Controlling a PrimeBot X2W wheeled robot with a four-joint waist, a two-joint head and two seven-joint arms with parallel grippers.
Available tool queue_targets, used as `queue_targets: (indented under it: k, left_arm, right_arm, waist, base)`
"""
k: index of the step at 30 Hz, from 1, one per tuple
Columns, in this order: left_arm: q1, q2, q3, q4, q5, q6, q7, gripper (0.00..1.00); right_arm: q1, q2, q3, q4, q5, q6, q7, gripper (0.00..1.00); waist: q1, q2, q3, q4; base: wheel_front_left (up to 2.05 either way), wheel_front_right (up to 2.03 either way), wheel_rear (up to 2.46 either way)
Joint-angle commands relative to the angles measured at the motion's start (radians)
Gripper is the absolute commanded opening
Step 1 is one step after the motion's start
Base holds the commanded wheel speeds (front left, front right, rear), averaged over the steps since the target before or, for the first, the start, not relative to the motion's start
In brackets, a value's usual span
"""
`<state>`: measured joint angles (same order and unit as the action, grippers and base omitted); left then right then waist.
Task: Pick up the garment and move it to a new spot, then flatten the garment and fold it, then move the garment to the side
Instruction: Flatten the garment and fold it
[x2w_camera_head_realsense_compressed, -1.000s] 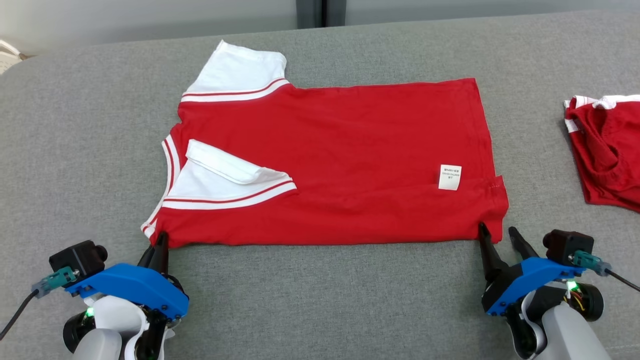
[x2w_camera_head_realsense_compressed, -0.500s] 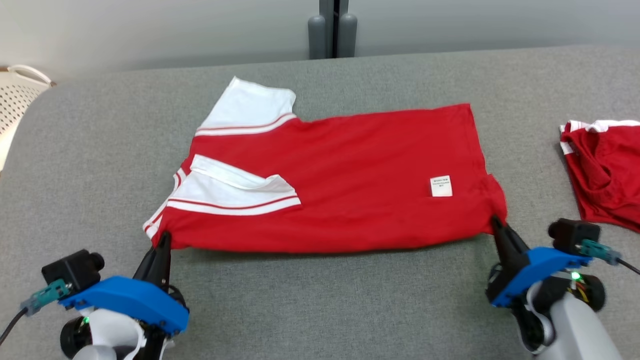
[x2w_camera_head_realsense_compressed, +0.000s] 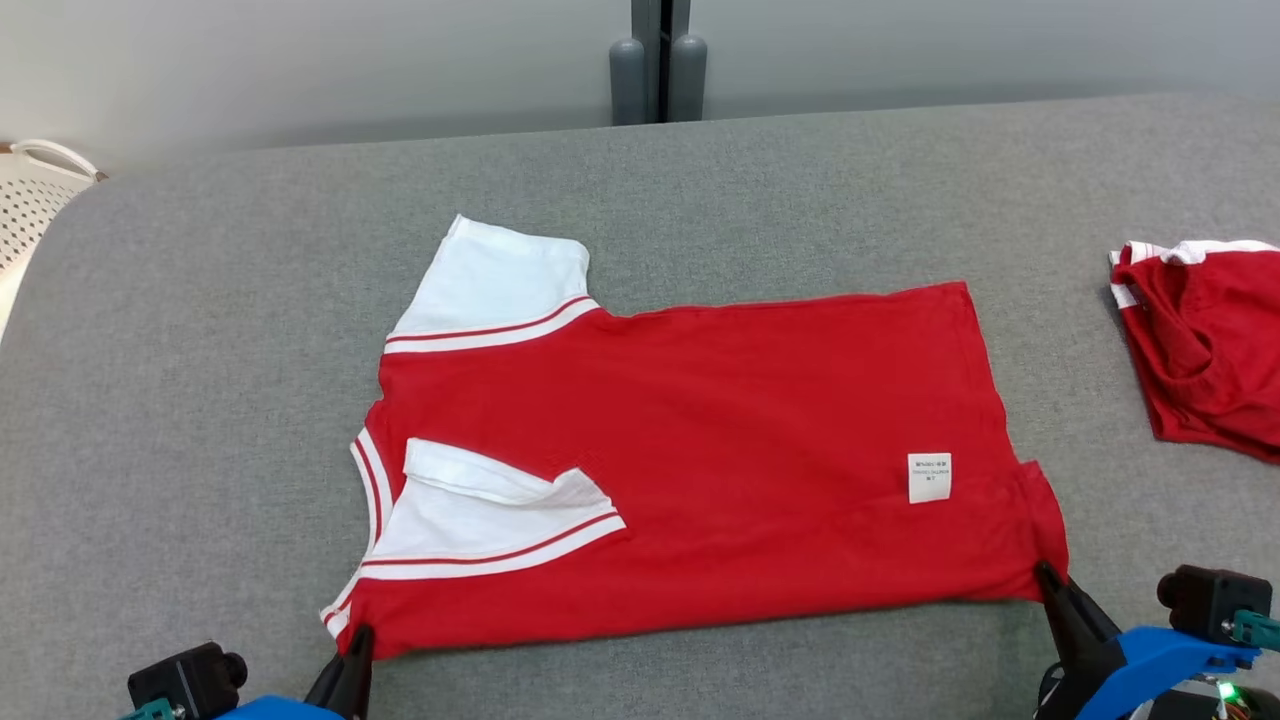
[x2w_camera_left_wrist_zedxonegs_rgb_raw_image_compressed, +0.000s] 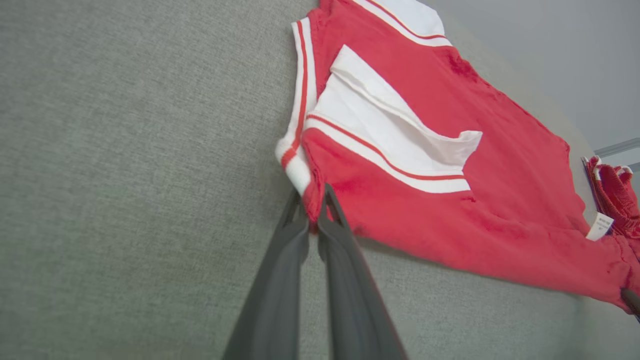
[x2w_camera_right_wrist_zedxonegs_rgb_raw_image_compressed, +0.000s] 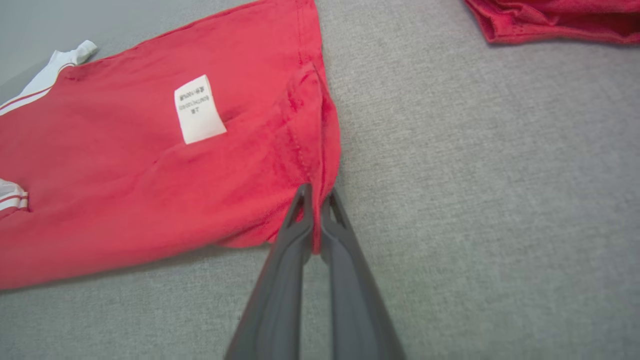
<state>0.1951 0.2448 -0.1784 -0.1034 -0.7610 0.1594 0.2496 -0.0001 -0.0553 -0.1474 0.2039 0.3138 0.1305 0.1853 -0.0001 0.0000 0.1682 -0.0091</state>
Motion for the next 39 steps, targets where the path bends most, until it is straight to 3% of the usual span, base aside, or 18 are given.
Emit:
queue_targets:
  k: [1,2,3,4,5,13,19,29,39]
  left_arm:
    - [0.007,-0.001,0.001,-0.005,-0.002,0.008,0.0,0.0]
    - [0.007,-0.002,0.003,-0.003,-0.001,0.01,-0.003,0.0]
    - [0.006,-0.001,0.005,-0.001,-0.002,0.012,-0.003,0.44]
    - [0.005,0.0,0.005,0.0,-0.003,0.012,-0.002,1.0]
    - [0.002,0.001,0.008,0.001,-0.004,0.012,-0.005,1.0]
    - [-0.052,0.077,0.038,-0.031,0.035,0.008,0.005,1.0]
    - [-0.247,0.18,0.033,-0.032,0.099,-0.019,0.066,1.0]
    - [-0.737,0.324,-0.04,0.174,0.188,-0.122,0.267,1.0]
    - [-0.992,0.399,-0.078,0.367,0.251,-0.142,0.408,1.0]
  right_arm:
    - [0.024,0.002,-0.009,-0.026,0.007,0.0,0.008,0.0]
    - [0.028,0.002,-0.014,-0.033,0.003,0.0,0.007,0.06]
    - [0.031,0.003,-0.014,-0.041,-0.005,0.0,0.001,0.36]
    - [0.032,0.004,-0.015,-0.047,-0.003,0.0,-0.003,0.74]
    - [0.033,0.004,-0.017,-0.05,0.008,0.0,-0.007,1.0]
    - [0.046,0.004,-0.037,-0.088,-0.013,0.0,-0.019,1.0]
    - [-0.029,0.005,-0.033,-0.143,-0.048,0.0,-0.051,1.0]
    - [-0.216,0.004,0.113,-0.17,-0.077,0.0,-0.072,1.0]
    - [-0.374,0.004,0.219,-0.131,-0.075,0.0,-0.102,1.0]
  waist:
    - [0.0001,0.0,0.007,-0.003]
    - [0.0001,0.0,0.01,-0.004]
    - [0.0001,0.0,0.012,-0.007]
    - [0.0001,0.0,0.015,-0.009]
    - [0.0001,0.0,0.017,-0.012]
    - [0.0001,0.0,0.043,-0.041]
    - [0.0001,0.0,0.089,-0.08]
    - [0.0001,0.0,0.257,-0.188]
    - [0.0001,0.0,0.381,-0.295]
  base:
    - [0.0,0.0,0.0]
    - [0.0,0.0,0.0]
    - [0.0,0.0,0.0]
    - [0.0,0.0,0.0]
    - [0.0,0.0,0.0]
    - [0.0,0.0,0.0]
    - [0.0,0.0,0.0]
    - [0.0,0.0,0.0]
    - [0.0,0.0,0.0]
